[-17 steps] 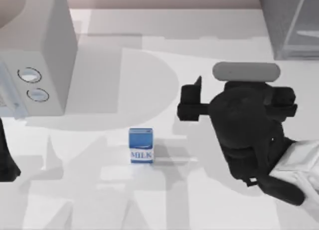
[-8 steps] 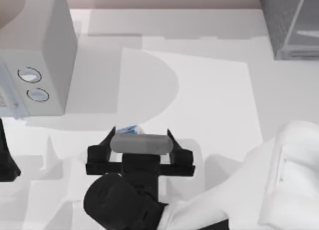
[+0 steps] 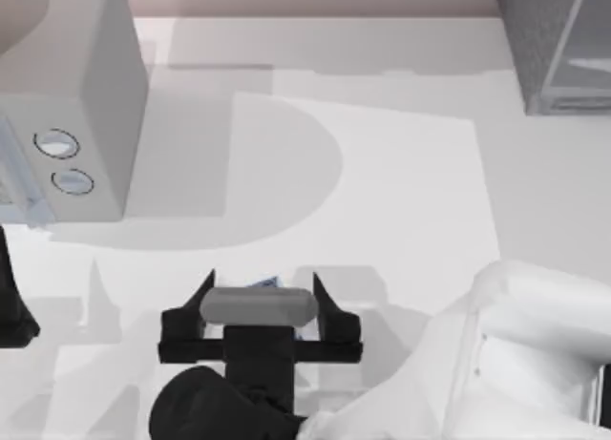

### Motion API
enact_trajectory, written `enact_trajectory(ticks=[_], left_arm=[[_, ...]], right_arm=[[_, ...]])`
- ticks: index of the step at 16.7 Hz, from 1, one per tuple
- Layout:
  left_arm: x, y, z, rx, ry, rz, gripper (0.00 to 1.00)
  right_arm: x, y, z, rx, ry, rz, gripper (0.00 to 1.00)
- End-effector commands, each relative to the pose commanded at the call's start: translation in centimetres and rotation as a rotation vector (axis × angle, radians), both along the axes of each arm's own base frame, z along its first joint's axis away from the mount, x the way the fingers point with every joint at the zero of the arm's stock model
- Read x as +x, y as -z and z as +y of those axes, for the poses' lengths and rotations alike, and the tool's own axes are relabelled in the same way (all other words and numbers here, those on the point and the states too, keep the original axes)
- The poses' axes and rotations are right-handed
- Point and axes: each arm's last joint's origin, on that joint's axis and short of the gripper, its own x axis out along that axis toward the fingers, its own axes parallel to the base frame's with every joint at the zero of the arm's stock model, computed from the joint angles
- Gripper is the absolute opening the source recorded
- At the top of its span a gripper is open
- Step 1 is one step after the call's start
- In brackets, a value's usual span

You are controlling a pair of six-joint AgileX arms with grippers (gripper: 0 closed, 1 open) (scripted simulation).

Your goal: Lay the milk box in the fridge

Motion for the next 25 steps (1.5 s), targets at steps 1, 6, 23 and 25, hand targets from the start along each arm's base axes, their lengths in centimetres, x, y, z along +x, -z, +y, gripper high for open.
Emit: enact_trajectory(ticks=[1,6,23,25], left_arm=[[0.0,0.0,0.0,0.000,0.000,0.000,1.00],[0.0,0.0,0.0,0.000,0.000,0.000,1.00],[0.0,0.0,0.0,0.000,0.000,0.000,1.00],[0.0,0.0,0.0,0.000,0.000,0.000,1.00]], right_arm=[[0.0,0.1,-0.1,-0.006,0.000,0.002,1.00],[1.5,1.2,-0.3,-0.043,-0.002,0.014,1.00],[4.6,2.1,-0.5,-0.042,-0.002,0.013,0.62],[4.6,2.1,-0.5,-0.042,-0.002,0.013,0.47]])
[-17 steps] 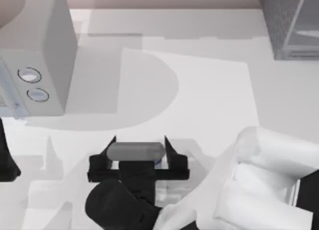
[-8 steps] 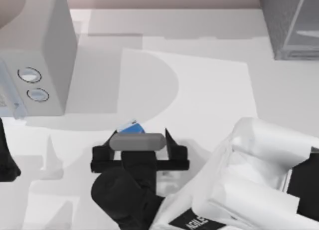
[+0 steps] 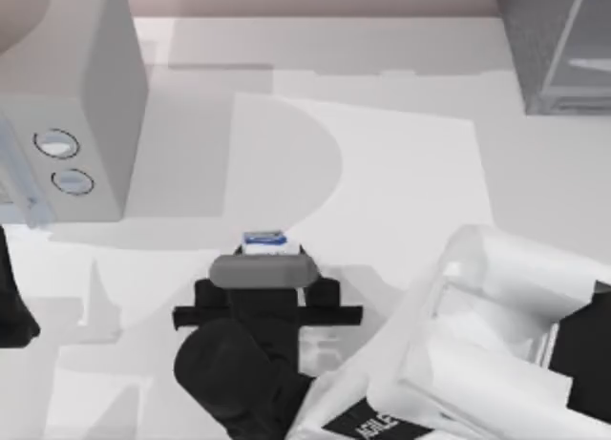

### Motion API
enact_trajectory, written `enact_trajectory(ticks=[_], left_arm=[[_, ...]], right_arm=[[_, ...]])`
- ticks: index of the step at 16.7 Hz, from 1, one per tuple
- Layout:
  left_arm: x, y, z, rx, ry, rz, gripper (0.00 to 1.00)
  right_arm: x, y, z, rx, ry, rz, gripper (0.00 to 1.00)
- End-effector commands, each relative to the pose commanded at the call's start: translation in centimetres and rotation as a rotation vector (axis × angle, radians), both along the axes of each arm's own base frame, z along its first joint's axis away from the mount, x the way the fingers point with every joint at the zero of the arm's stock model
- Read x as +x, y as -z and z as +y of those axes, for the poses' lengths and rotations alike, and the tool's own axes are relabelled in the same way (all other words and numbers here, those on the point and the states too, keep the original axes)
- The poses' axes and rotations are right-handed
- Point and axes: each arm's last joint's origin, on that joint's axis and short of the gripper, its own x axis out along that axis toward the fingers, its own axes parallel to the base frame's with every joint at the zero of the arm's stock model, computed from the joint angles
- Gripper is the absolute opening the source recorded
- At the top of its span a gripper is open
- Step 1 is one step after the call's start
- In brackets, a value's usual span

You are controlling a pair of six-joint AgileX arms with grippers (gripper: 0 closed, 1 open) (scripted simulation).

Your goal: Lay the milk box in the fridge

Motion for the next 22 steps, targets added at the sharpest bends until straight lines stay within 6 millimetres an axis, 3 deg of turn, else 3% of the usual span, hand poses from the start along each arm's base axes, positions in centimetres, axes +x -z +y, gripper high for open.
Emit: enact_trajectory(ticks=[6,18,22], left_arm=[[0.0,0.0,0.0,0.000,0.000,0.000,1.00],[0.0,0.0,0.0,0.000,0.000,0.000,1.00],[0.0,0.0,0.0,0.000,0.000,0.000,1.00]], right_arm=[[0.0,0.0,0.0,0.000,0.000,0.000,0.02],[-0.2,-0.1,0.0,-0.025,-0.006,0.010,0.00],[0.0,-3.1,0.5,-0.020,-0.008,0.010,0.00]])
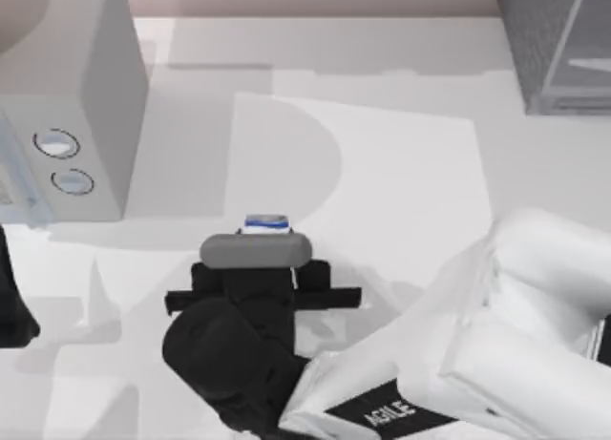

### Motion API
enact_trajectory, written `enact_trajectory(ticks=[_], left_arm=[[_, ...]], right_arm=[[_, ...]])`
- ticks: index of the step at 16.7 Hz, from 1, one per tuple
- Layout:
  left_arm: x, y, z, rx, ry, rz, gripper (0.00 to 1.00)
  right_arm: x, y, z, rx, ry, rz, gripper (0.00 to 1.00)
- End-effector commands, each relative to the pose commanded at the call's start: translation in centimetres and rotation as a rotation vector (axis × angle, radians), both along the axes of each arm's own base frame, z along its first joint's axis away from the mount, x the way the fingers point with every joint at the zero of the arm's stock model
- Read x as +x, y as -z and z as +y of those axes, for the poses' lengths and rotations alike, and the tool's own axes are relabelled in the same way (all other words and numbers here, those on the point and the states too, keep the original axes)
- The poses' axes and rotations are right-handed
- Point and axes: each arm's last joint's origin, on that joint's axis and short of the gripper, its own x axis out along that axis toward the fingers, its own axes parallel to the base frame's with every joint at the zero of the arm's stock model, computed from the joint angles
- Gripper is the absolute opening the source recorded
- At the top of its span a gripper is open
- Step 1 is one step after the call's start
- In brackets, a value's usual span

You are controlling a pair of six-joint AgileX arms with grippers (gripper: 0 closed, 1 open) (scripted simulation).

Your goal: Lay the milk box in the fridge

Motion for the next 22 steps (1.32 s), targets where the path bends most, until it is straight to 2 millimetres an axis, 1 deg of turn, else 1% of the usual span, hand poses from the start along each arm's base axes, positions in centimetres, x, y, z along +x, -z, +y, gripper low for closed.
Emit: enact_trajectory(ticks=[3,7,9,11,13,18,20,22], left_arm=[[0.0,0.0,0.0,0.000,0.000,0.000,1.00],[0.0,0.0,0.0,0.000,0.000,0.000,1.00],[0.0,0.0,0.0,0.000,0.000,0.000,1.00],[0.0,0.0,0.0,0.000,0.000,0.000,1.00],[0.0,0.0,0.0,0.000,0.000,0.000,1.00],[0.0,0.0,0.0,0.000,0.000,0.000,1.00],[0.0,0.0,0.0,0.000,0.000,0.000,1.00],[0.0,0.0,0.0,0.000,0.000,0.000,1.00]], right_arm=[[0.2,-3.4,0.3,0.015,0.000,-0.005,0.00],[0.1,-8.0,0.2,0.019,0.002,-0.007,0.00],[0.0,-9.9,-0.1,0.019,0.004,-0.008,0.00],[-0.1,-11.3,-0.3,0.021,0.005,-0.009,0.00],[-0.1,-12.0,-0.4,0.022,0.005,-0.010,0.00],[-0.1,-11.8,-0.4,0.020,0.005,-0.008,0.00],[0.2,-11.8,-1.3,-0.006,0.002,0.006,0.00],[0.8,-12.4,-3.2,-0.027,-0.004,0.026,0.00]])
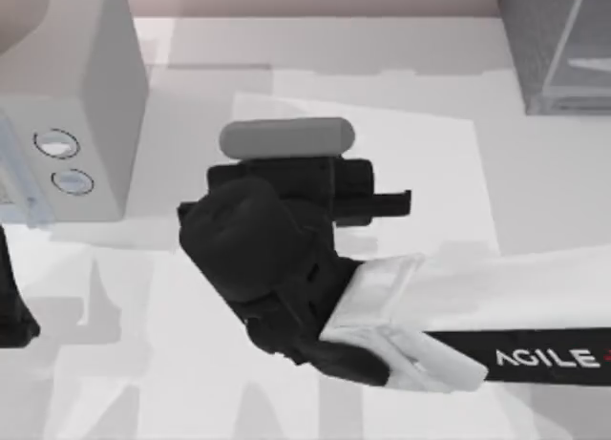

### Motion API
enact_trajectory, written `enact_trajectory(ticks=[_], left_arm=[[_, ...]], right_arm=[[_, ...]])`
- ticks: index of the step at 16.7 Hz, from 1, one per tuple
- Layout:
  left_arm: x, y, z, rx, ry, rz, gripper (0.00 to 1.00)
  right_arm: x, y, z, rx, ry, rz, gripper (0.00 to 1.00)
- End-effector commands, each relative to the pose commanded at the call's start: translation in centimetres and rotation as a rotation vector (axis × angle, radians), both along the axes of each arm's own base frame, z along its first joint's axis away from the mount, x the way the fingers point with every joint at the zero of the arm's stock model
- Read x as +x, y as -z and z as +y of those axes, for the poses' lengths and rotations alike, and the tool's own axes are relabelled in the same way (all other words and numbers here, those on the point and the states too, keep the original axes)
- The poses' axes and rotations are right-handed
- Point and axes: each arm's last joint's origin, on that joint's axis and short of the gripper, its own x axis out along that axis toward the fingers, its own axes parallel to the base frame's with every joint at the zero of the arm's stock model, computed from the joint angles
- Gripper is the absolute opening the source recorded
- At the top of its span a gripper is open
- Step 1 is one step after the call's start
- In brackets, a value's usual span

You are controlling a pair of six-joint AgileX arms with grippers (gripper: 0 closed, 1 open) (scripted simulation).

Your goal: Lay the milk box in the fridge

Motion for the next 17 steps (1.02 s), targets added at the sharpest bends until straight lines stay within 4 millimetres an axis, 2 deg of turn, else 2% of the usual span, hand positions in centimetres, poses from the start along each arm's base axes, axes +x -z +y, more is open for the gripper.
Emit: enact_trajectory(ticks=[3,6,10,14,17], left_arm=[[0.0,0.0,0.0,0.000,0.000,0.000,1.00],[0.0,0.0,0.0,0.000,0.000,0.000,1.00],[0.0,0.0,0.0,0.000,0.000,0.000,1.00],[0.0,0.0,0.0,0.000,0.000,0.000,1.00],[0.0,0.0,0.0,0.000,0.000,0.000,1.00]], right_arm=[[1.1,-2.5,-4.6,0.011,-0.012,0.021,0.00],[1.4,-5.5,-10.8,0.051,-0.025,0.020,0.00],[-0.4,-7.8,-20.0,0.103,-0.034,-0.014,0.00],[-4.4,-6.9,-27.3,0.127,-0.034,-0.074,0.00],[-7.4,-4.7,-30.8,0.122,-0.030,-0.130,0.00]])
